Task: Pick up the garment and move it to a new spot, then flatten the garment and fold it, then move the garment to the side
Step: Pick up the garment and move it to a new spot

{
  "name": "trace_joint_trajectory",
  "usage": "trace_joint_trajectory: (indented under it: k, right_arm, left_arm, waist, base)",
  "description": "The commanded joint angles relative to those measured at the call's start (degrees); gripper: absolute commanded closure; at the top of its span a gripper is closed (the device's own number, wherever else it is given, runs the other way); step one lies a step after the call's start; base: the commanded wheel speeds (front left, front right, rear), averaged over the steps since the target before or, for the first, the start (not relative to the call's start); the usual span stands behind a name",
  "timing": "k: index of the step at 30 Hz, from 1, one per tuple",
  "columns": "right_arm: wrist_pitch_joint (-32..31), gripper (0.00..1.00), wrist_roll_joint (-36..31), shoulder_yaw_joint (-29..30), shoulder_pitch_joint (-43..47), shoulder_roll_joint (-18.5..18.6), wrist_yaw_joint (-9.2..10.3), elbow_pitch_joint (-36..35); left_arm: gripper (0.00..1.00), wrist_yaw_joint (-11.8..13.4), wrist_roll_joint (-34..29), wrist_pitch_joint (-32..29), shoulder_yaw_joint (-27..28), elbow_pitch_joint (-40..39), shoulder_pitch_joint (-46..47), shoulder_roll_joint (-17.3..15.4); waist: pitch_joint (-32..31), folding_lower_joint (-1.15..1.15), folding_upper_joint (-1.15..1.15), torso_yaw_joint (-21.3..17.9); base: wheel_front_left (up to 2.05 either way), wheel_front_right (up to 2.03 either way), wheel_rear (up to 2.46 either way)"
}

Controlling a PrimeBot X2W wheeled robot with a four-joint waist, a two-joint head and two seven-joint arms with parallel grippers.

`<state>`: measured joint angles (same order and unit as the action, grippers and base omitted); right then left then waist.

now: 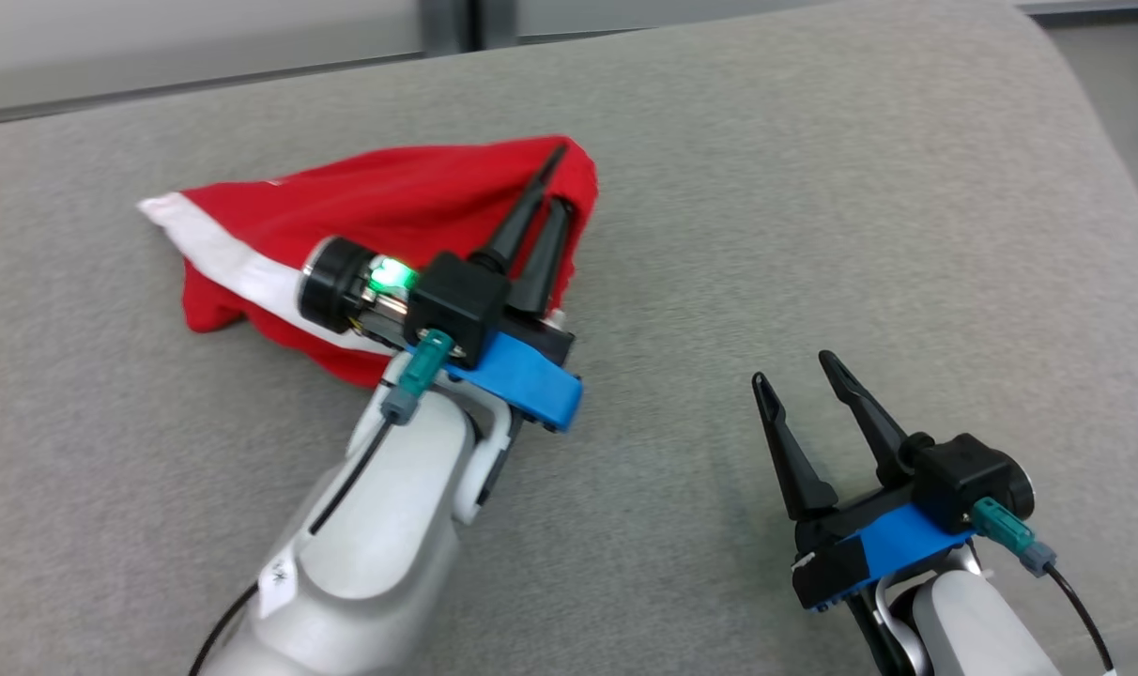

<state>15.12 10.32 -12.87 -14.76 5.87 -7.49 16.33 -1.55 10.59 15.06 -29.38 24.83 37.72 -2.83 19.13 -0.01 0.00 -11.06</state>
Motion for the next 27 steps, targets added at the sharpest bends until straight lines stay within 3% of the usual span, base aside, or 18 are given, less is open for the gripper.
trace_joint_trajectory:
  k: [1,6,7,8,16,27]
  right_arm:
    - [0.1,0.0,0.5,-0.2,0.4,-0.4,0.0,0.3]
    - [0.0,0.0,0.8,-0.9,-0.3,-1.0,-0.01,0.3]
    - [0.0,0.0,0.8,-0.9,-0.4,-1.2,-0.01,0.3]
    - [0.0,0.0,0.8,-0.9,-0.4,-1.2,-0.01,0.2]
    - [0.0,0.0,0.6,0.1,0.6,-1.3,-0.01,0.0]
    - [0.0,0.0,0.7,0.2,2.5,-0.4,-0.01,0.5]
  left_arm:
    - [1.0,0.9,1.5,0.2,-2.0,0.2,0.1,-0.1]
    - [1.0,3.8,6.0,0.2,-8.3,0.9,1.1,-0.1]
    - [0.65,4.2,6.5,0.2,-9.3,1.4,1.2,-0.1]
    - [0.0,4.6,7.2,0.2,-10.0,2.3,0.9,-0.2]
    - [0.0,6.5,8.8,0.2,-9.8,9.6,-2.7,-0.1]
    - [0.0,6.9,6.8,0.2,1.1,8.7,-14.3,-0.8]
  waist:
    - [-2.1,0.01,0.0,-3.2]
    - [-1.5,0.01,0.0,-6.0]
    - [-1.4,0.01,0.0,-6.2]
    - [-1.4,0.01,0.0,-6.3]
    - [-2.7,0.01,0.0,-3.3]
    - [-6.7,0.01,0.0,4.9]
  base:
    - [0.0,0.0,0.0]
    - [0.0,0.0,0.0]
    - [0.0,0.0,0.0]
    - [0.0,0.0,0.0]
    - [0.0,0.0,0.0]
    - [0.0,0.0,0.0]
